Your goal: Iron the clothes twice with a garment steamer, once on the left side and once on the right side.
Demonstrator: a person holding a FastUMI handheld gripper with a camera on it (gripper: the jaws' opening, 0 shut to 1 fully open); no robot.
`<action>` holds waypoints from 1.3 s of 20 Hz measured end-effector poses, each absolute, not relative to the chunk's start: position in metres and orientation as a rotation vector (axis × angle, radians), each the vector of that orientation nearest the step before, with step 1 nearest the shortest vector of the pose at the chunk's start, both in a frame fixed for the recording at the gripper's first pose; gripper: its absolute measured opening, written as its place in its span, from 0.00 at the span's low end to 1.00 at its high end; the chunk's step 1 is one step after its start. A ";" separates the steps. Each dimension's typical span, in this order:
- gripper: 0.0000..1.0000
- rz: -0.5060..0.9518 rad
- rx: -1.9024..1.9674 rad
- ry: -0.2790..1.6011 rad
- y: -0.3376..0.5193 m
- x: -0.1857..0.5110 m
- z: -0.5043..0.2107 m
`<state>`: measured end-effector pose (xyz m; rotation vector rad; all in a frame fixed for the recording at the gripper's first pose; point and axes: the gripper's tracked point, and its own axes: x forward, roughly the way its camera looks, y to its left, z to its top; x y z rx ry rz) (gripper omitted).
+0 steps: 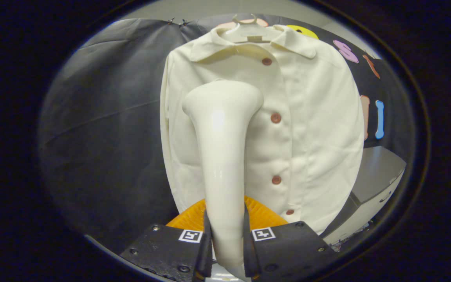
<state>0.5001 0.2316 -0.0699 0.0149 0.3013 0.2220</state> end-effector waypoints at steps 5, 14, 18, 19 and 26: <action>0.28 0.197 0.025 0.393 0.235 0.490 -0.119; 0.28 0.162 0.021 0.527 0.228 0.474 -0.192; 0.28 0.139 0.032 0.605 0.224 0.463 -0.229; 0.28 0.135 0.036 0.618 0.223 0.460 -0.236; 0.28 0.141 0.047 0.724 0.222 0.440 -0.276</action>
